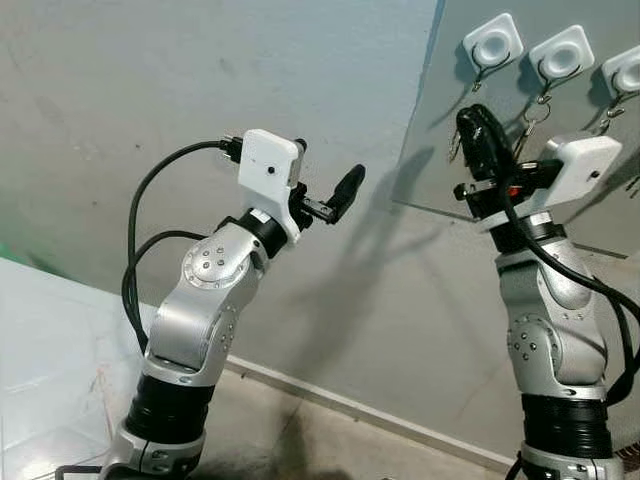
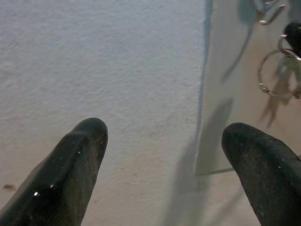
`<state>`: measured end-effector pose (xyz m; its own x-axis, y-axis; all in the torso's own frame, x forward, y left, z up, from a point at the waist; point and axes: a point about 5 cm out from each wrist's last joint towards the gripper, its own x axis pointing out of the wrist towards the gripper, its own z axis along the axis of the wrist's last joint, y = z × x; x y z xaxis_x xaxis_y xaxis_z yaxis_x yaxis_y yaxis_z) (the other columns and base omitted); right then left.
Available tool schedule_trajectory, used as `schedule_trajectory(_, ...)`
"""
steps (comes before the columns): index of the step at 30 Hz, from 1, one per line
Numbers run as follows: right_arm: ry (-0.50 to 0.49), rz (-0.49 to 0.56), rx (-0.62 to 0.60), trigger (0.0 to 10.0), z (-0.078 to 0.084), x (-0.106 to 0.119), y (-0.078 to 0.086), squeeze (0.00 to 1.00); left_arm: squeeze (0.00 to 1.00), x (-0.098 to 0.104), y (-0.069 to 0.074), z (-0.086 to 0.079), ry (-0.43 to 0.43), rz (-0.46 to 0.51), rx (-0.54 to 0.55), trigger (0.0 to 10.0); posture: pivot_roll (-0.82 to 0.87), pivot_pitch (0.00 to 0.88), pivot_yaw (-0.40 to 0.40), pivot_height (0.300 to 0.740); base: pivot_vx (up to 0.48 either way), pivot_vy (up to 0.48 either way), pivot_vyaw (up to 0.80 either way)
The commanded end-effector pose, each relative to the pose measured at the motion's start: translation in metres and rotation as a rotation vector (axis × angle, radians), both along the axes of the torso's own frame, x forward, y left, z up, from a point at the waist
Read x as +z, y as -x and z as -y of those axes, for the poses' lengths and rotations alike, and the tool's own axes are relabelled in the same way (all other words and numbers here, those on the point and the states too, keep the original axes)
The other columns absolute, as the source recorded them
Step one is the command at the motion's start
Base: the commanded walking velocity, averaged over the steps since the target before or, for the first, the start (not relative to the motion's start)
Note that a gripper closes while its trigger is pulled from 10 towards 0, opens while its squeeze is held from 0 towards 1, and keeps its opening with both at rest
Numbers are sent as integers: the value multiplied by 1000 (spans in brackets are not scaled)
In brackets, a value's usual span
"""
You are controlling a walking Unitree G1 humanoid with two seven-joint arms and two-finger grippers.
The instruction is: Hang keys on a hook
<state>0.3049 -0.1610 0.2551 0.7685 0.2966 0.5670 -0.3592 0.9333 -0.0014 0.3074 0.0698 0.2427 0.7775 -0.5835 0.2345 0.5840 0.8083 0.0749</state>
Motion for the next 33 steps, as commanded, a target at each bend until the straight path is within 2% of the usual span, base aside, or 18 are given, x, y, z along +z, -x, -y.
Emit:
schedule_trajectory(1, 4, 54, -14, 10000, 2, 13, 4, 0, 0, 3, 5, 6, -9, 15, -40, 10000, 20, 28, -24, 702, 0, 0, 0)
schedule_trajectory(8, 17, 103, -27, 10000, 2, 27, 4, 0, 0, 1, 7, 8, -12, 11, -56, 10000, 20, 31, -23, 702, 0, 0, 0)
schedule_trajectory(26, 19, 159, -83, 10000, 8, 45, -1, 0, 0, 1, 6, 6, -11, 4, -45, 10000, 26, 44, -19, 702, 0, 0, 0)
schedule_trajectory(33, 66, 169, -53, 10000, 3, 47, -4, 0, 0, 2, 7, 5, -7, 4, -43, 10000, 29, 47, -20, 702, 0, 0, 0)
